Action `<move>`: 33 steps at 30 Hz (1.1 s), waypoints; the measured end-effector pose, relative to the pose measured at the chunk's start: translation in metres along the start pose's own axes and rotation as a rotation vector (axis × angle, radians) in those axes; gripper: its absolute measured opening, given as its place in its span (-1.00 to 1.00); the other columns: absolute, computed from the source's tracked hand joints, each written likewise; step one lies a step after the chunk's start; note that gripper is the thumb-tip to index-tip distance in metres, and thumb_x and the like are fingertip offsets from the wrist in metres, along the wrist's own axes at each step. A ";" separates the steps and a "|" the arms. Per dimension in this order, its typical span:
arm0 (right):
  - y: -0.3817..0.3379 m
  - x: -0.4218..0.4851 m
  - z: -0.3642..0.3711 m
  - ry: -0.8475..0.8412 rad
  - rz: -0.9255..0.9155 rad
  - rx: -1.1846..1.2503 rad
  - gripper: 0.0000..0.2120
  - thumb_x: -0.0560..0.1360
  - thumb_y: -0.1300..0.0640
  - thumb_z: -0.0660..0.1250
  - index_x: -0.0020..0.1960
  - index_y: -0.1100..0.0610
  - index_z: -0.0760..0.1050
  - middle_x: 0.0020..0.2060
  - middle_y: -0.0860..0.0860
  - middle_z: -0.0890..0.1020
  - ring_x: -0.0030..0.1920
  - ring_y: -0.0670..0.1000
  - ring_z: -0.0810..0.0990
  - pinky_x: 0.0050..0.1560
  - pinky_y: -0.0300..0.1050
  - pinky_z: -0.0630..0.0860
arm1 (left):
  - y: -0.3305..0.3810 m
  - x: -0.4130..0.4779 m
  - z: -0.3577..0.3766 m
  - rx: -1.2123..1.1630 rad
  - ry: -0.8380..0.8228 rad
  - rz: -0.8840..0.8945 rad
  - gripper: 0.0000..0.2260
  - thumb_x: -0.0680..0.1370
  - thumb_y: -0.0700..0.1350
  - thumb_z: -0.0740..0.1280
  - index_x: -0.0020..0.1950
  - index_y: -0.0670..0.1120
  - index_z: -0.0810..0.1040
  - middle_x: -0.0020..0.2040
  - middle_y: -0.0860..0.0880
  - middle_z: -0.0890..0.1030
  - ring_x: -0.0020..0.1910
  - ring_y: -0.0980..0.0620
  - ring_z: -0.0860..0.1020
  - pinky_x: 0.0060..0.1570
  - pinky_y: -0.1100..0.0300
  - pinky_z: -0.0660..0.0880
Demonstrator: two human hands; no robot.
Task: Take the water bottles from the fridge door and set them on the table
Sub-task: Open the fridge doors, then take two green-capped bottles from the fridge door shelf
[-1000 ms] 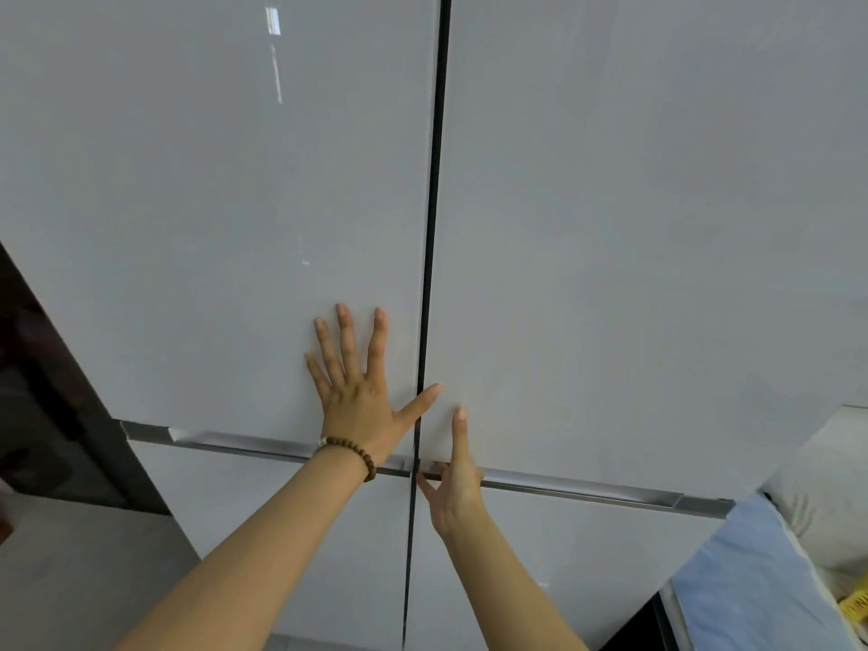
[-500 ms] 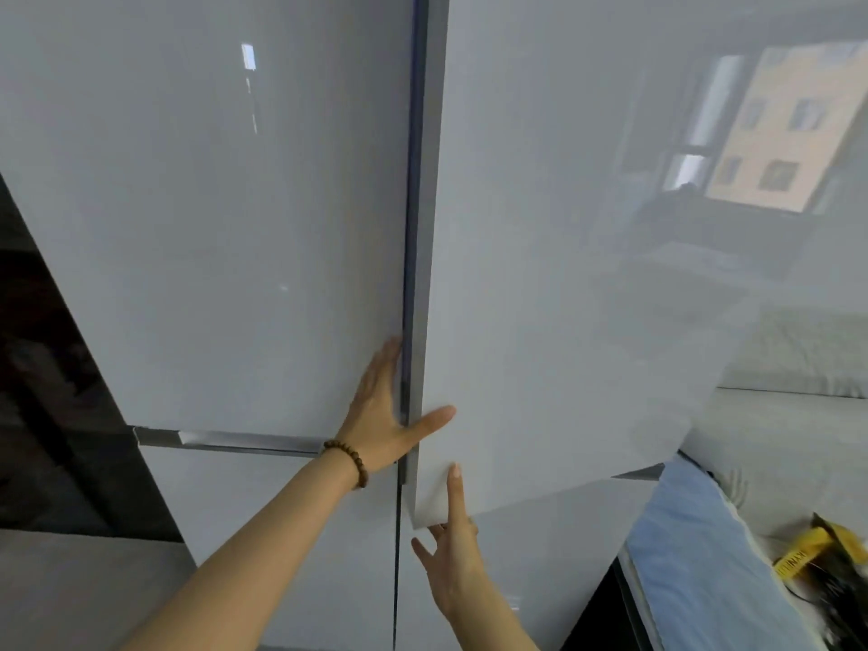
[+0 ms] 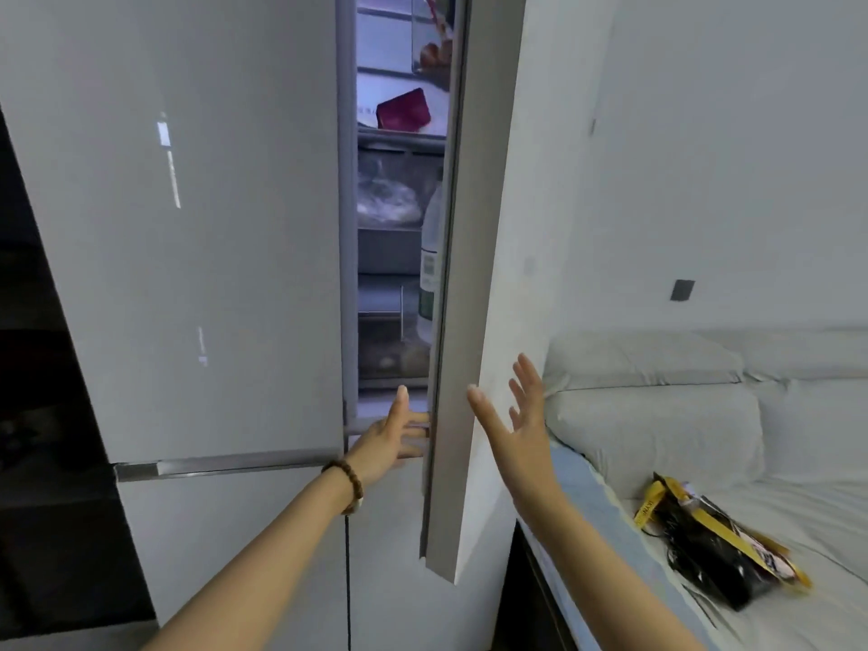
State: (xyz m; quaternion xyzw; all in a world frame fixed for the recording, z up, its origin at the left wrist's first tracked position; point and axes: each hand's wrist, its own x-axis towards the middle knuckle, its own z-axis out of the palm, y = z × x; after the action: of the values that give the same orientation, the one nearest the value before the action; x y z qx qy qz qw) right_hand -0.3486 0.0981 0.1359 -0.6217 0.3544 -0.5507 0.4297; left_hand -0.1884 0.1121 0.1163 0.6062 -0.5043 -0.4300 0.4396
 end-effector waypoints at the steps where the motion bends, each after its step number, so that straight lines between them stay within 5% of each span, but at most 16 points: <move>1: -0.013 0.002 -0.011 0.005 -0.035 -0.020 -0.15 0.31 -0.23 0.36 0.49 -0.15 0.04 0.49 -0.15 0.16 0.44 -0.16 0.19 0.41 -0.17 0.14 | 0.010 -0.005 0.005 0.016 0.028 0.046 -0.38 0.48 0.32 -0.16 0.27 0.03 0.45 0.21 0.01 0.51 0.22 -0.05 0.50 0.29 0.01 0.35; 7: -0.064 0.016 -0.078 0.054 -0.165 -0.092 -0.12 0.30 -0.22 0.38 0.49 -0.16 0.01 0.41 -0.24 0.17 0.41 -0.20 0.16 0.31 -0.28 0.15 | 0.092 -0.008 0.046 -0.150 0.452 0.356 -0.57 0.58 0.13 0.10 0.42 0.04 0.23 0.27 0.05 0.36 0.19 0.08 0.39 0.10 0.17 0.34; 11: -0.082 0.031 -0.132 0.113 -0.214 -0.092 -0.17 0.32 -0.10 0.46 0.46 -0.12 0.09 0.32 -0.27 0.25 0.35 -0.24 0.21 0.18 -0.51 0.18 | 0.131 0.008 0.084 -0.077 0.359 0.320 -0.36 0.49 0.32 0.09 0.50 0.18 -0.04 0.53 0.04 0.07 0.45 -0.07 0.19 0.39 -0.09 0.19; 14: -0.086 0.044 -0.173 0.116 -0.215 -0.134 -0.13 0.28 -0.19 0.47 0.46 -0.08 0.12 0.40 -0.16 0.30 0.41 -0.15 0.26 0.43 -0.18 0.23 | 0.153 0.020 0.124 0.000 0.302 0.354 -0.37 0.49 0.30 0.08 0.48 0.24 -0.12 0.55 0.02 0.02 0.49 -0.12 0.12 0.40 -0.15 0.15; 17: -0.085 0.057 -0.210 0.107 -0.204 -0.151 -0.12 0.28 -0.23 0.46 0.46 -0.04 0.13 0.40 -0.08 0.35 0.40 -0.06 0.33 0.44 0.01 0.27 | 0.165 0.031 0.163 0.020 0.267 0.423 -0.41 0.52 0.25 0.09 0.50 0.20 -0.04 0.53 0.02 0.12 0.48 -0.05 0.15 0.43 -0.08 0.16; 22: -0.080 0.076 -0.260 0.135 -0.187 -0.121 -0.19 0.36 -0.03 0.48 0.45 0.01 0.10 0.39 -0.08 0.30 0.32 -0.22 0.24 0.33 -0.29 0.17 | 0.164 0.052 0.207 0.124 0.252 0.460 -0.25 0.37 0.45 0.12 0.49 0.21 0.02 0.52 0.00 0.14 0.49 0.00 0.10 0.43 -0.17 0.14; 27: -0.072 0.093 -0.300 0.124 -0.117 -0.129 -0.08 0.35 -0.05 0.48 0.51 0.08 -0.01 0.48 -0.01 0.19 0.34 -0.19 0.16 0.30 -0.27 0.10 | 0.167 0.059 0.230 0.353 0.279 0.448 -0.18 0.36 0.46 0.02 0.51 0.05 0.09 0.52 0.03 0.15 0.50 0.02 0.10 0.45 -0.12 0.13; 33: -0.064 0.097 -0.319 0.125 -0.072 -0.155 0.02 0.32 -0.14 0.46 0.53 0.04 -0.11 0.54 0.00 0.03 0.53 0.00 0.03 0.44 -0.10 0.07 | 0.174 0.063 0.251 0.454 0.298 0.452 -0.41 0.55 0.24 0.08 0.50 0.00 0.11 0.51 0.03 0.16 0.46 -0.01 0.19 0.35 0.03 0.24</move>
State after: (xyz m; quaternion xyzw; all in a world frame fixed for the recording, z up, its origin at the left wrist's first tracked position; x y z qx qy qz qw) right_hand -0.6529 -0.0119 0.2396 -0.6298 0.3997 -0.5743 0.3373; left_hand -0.4631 0.0067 0.2182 0.6177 -0.6388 -0.1053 0.4465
